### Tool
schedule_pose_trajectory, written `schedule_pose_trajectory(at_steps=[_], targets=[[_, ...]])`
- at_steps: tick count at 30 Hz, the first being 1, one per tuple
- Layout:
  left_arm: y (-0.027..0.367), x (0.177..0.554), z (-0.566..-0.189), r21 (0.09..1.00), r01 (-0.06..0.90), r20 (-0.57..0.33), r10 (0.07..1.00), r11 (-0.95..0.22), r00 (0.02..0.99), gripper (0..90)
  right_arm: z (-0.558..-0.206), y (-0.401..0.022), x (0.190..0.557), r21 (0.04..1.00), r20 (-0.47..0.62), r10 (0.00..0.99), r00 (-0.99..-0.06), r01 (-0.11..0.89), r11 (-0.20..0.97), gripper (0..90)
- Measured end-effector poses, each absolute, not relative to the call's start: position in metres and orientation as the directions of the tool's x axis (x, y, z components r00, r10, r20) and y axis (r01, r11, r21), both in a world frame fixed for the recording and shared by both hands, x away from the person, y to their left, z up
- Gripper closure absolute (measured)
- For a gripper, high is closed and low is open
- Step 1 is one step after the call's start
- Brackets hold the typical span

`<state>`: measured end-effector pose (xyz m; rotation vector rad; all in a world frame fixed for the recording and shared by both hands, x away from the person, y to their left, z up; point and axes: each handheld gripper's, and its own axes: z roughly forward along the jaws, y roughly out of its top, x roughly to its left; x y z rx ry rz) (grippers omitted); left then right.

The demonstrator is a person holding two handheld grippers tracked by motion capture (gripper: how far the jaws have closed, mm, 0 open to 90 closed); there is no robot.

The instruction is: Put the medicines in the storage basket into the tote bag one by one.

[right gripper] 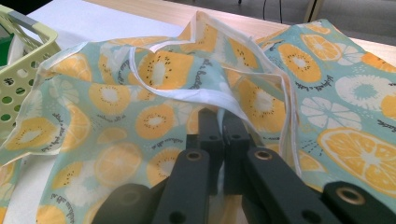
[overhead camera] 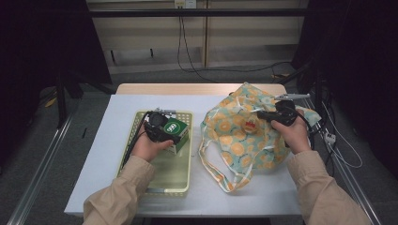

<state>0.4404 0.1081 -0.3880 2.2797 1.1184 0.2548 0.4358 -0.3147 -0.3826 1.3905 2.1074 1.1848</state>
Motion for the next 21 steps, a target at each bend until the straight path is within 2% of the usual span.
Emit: schedule_pose_trajectory(at_steps=[15, 21], targets=[[0.110, 0.427, -0.337, 0.615, 0.637, -0.106, 0.753, -0.464, 0.650, 17.2, -0.383, -0.314, 0.436, 0.795, 0.154, 0.876, -0.456, 0.584, 0.165, 89.8], [0.107, 0.423, -0.319, 0.627, 0.614, -0.080, 0.745, -0.480, 0.663, 17.2, -0.381, -0.316, 0.435, 0.796, 0.154, 0.876, -0.457, 0.582, 0.164, 89.8]])
